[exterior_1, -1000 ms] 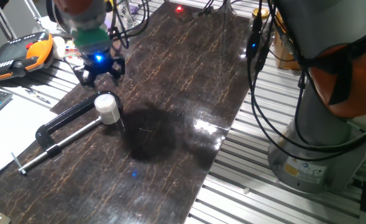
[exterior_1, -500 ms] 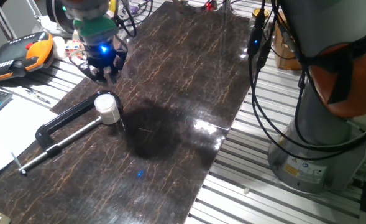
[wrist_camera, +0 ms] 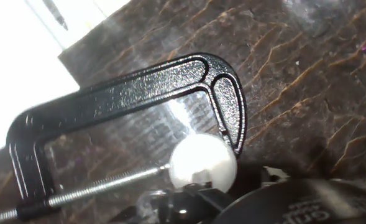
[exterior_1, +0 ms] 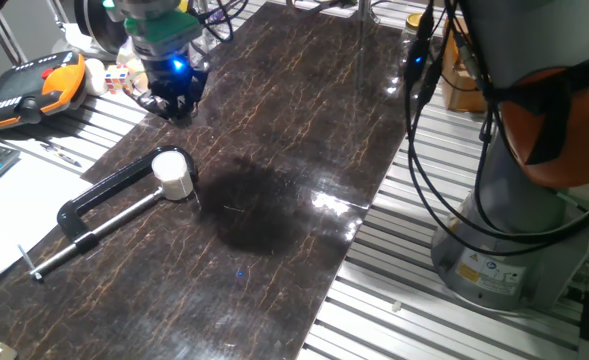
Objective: Screw the lid onto the jar
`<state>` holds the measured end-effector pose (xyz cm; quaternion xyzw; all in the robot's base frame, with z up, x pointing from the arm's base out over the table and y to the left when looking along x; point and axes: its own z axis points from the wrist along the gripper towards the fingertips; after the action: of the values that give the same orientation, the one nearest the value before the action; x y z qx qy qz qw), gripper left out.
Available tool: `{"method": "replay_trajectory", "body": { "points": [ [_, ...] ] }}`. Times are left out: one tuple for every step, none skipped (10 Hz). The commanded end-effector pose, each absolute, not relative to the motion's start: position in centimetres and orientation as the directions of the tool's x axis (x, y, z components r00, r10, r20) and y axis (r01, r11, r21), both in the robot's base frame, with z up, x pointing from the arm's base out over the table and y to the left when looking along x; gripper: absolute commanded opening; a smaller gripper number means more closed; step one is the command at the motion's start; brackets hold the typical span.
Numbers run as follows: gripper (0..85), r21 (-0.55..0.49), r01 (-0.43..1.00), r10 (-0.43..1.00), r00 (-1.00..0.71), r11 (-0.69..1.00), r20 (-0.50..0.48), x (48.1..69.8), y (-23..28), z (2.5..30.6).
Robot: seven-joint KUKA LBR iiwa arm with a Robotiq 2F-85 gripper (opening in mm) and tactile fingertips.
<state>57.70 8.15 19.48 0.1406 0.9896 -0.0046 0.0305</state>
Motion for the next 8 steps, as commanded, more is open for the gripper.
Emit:
{"method": "replay_trajectory", "body": {
  "points": [
    [0.7,0.0,0.206,0.206,-0.977,0.979,-0.058,57.51,8.17,19.58],
    [0.7,-0.005,0.196,0.195,-0.979,0.981,-0.061,57.31,8.17,19.7],
    [0.7,-0.006,0.181,0.18,-0.982,0.984,-0.059,57.23,8.08,19.76],
    [0.7,-0.001,0.166,0.165,-0.985,0.986,-0.055,57.22,7.95,19.79],
    [0.7,0.003,0.16,0.159,-0.986,0.987,-0.054,57.21,7.94,19.8],
    [0.7,0.002,0.155,0.155,-0.986,0.988,-0.054,57.23,7.99,19.79],
    [0.7,0.003,0.154,0.153,-0.987,0.988,-0.056,57.25,8.0,19.78],
    [0.7,0.001,0.152,0.152,-0.987,0.988,-0.058,57.28,8.01,19.77]
  ]
}}
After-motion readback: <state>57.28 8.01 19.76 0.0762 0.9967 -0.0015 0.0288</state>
